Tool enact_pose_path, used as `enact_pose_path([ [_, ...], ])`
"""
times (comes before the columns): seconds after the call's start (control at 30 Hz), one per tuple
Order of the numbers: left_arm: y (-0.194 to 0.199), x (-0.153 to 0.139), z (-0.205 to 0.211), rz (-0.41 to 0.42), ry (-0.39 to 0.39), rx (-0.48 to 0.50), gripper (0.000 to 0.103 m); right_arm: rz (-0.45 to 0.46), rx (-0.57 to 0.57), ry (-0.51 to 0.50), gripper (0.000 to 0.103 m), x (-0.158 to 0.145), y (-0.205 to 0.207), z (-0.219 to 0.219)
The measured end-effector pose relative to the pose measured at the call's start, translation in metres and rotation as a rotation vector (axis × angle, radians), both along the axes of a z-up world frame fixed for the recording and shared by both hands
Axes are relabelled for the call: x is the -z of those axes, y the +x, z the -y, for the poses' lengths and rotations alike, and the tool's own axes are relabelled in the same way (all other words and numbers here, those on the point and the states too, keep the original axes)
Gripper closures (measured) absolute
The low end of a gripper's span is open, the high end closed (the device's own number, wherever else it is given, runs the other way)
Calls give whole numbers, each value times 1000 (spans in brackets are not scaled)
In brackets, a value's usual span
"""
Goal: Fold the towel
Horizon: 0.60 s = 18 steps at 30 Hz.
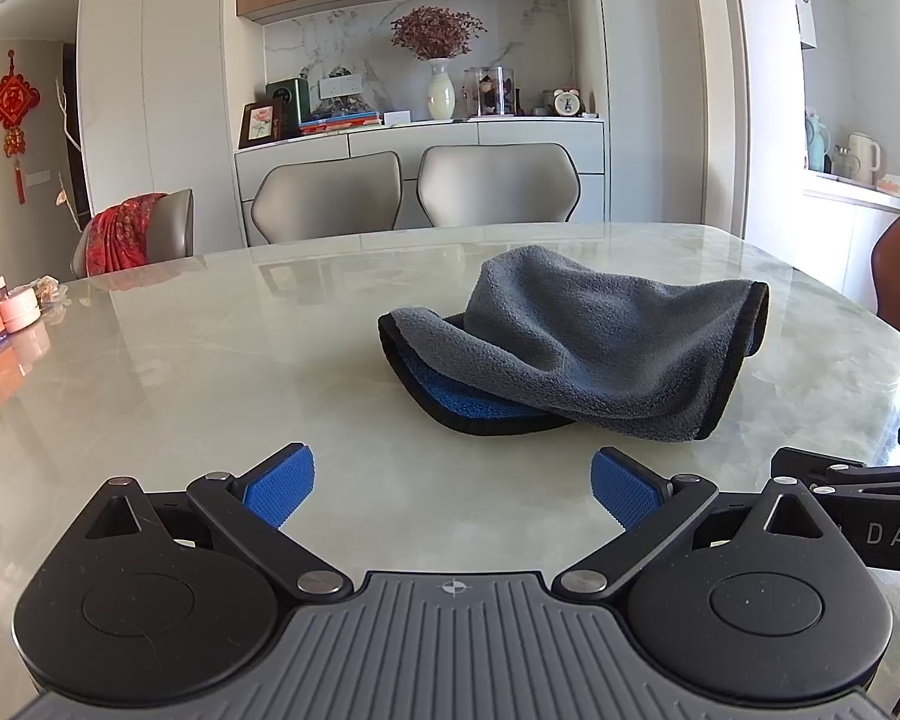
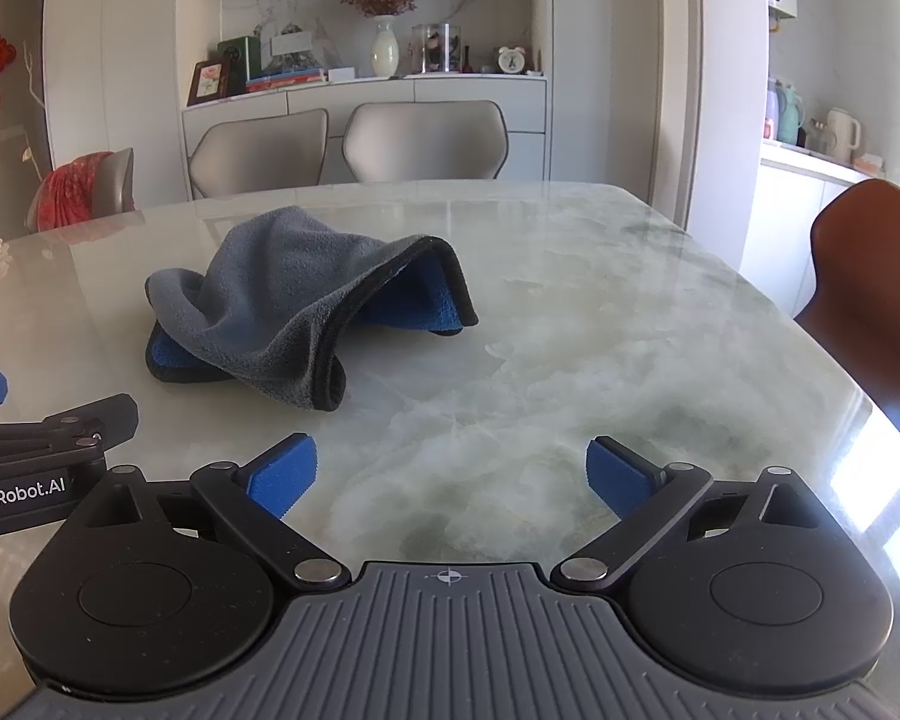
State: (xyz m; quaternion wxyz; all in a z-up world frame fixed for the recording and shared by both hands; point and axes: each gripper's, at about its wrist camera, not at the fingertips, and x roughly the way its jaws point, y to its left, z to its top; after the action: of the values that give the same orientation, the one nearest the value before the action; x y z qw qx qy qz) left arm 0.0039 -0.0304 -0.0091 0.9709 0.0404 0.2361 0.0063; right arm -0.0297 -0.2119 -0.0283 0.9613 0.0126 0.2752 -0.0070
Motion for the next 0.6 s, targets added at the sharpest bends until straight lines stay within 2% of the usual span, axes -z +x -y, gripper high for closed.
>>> enact_pose_path([
  [0.4, -4, -5, -9, -1, -2, 12, 2, 0, 8, 4, 1, 0, -1, 1],
  [0.6, -2, -6, -12, -9, -12, 14, 2, 59, -45, 34, 1, -3, -7, 0],
])
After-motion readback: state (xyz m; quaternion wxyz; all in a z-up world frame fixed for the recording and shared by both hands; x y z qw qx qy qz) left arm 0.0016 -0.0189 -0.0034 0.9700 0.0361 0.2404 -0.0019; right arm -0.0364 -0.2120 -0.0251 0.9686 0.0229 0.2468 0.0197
